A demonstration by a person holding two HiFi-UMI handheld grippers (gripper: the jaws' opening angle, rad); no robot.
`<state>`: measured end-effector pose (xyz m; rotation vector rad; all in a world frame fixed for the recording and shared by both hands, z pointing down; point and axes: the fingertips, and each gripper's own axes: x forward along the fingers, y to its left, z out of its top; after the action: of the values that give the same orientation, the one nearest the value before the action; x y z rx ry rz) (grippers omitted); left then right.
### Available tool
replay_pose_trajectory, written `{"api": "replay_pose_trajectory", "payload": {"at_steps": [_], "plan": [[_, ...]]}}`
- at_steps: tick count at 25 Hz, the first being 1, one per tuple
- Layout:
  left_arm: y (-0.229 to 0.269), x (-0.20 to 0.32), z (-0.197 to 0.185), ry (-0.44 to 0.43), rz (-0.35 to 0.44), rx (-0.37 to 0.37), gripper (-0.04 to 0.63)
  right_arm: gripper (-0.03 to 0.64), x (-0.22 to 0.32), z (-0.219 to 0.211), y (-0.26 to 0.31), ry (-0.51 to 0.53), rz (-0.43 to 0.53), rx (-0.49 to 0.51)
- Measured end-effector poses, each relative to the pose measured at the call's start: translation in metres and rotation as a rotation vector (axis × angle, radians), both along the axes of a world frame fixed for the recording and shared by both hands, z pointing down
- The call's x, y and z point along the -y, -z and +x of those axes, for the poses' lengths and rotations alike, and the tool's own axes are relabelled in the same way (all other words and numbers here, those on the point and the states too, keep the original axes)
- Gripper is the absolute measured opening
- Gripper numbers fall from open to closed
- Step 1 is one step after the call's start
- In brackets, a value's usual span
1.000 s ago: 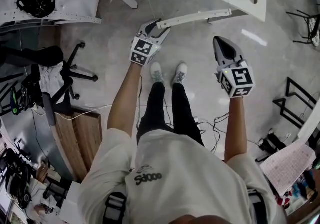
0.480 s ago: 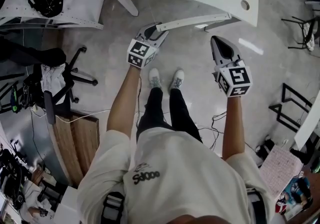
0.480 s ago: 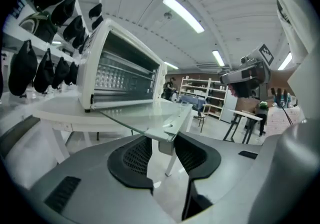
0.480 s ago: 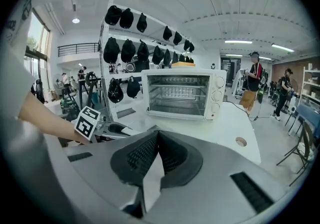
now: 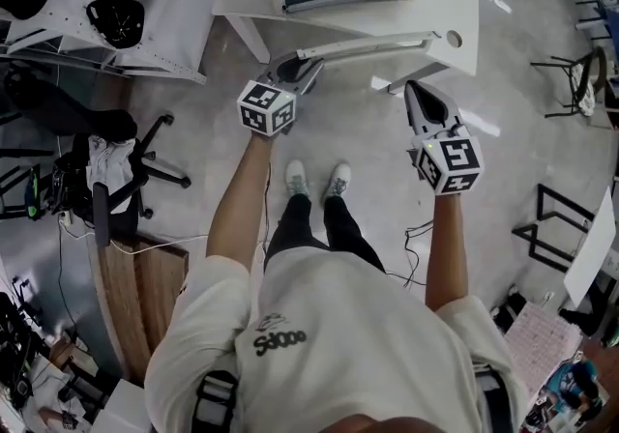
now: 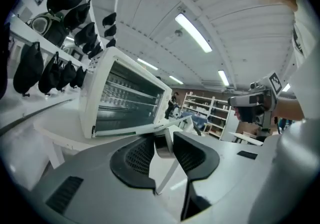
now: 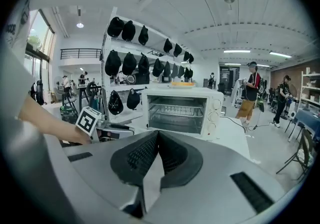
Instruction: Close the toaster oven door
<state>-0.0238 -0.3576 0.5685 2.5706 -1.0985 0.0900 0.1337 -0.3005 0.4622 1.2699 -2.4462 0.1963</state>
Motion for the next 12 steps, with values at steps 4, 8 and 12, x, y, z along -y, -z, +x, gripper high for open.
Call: {"api": "replay_pose_trajectory", "payload": {"at_steps": [4, 8, 12], "plan": [[0.029, 0.019, -0.008, 0.026, -0.020, -0.055, 0.135, 0.009, 0.014, -0.008, 0.026, 0.011, 0.044, 0.004], [0.050, 0.036, -0.017, 0.048, -0.089, -0.183, 0.135, 0.009, 0.024, -0.016, 0.042, 0.021, 0.068, 0.014], [0.070, 0.058, -0.026, 0.080, -0.147, -0.299, 0.138, 0.009, 0.035, -0.023, 0.050, 0.030, 0.078, 0.015]]}}
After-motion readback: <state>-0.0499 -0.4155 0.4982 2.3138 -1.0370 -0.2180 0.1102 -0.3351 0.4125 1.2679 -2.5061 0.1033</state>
